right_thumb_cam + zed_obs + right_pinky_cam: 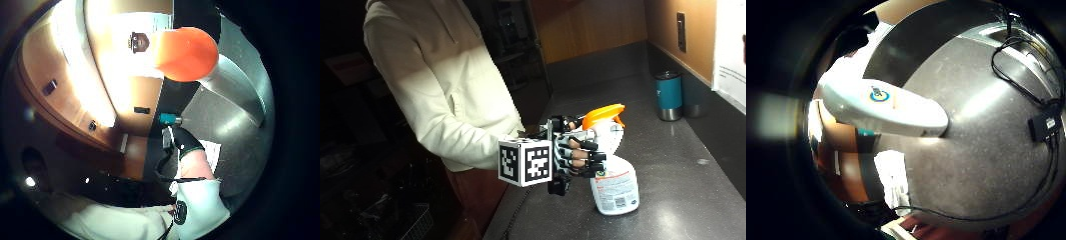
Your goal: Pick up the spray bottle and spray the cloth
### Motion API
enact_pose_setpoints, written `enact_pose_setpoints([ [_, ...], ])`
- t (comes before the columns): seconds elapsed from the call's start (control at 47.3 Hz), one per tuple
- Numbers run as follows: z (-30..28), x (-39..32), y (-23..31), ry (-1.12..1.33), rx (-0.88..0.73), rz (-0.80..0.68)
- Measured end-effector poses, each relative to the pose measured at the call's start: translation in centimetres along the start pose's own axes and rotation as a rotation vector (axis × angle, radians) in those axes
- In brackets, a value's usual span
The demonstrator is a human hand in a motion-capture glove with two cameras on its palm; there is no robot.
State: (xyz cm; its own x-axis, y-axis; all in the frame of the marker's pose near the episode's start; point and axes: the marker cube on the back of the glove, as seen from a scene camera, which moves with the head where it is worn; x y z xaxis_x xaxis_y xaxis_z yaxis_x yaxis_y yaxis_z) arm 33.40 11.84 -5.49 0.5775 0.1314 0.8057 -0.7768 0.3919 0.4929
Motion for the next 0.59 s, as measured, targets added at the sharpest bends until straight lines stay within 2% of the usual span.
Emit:
enact_pose_setpoints([
  [0.591, 3.1, 0.7, -4.1, -0.105, -0.020, 0.106],
])
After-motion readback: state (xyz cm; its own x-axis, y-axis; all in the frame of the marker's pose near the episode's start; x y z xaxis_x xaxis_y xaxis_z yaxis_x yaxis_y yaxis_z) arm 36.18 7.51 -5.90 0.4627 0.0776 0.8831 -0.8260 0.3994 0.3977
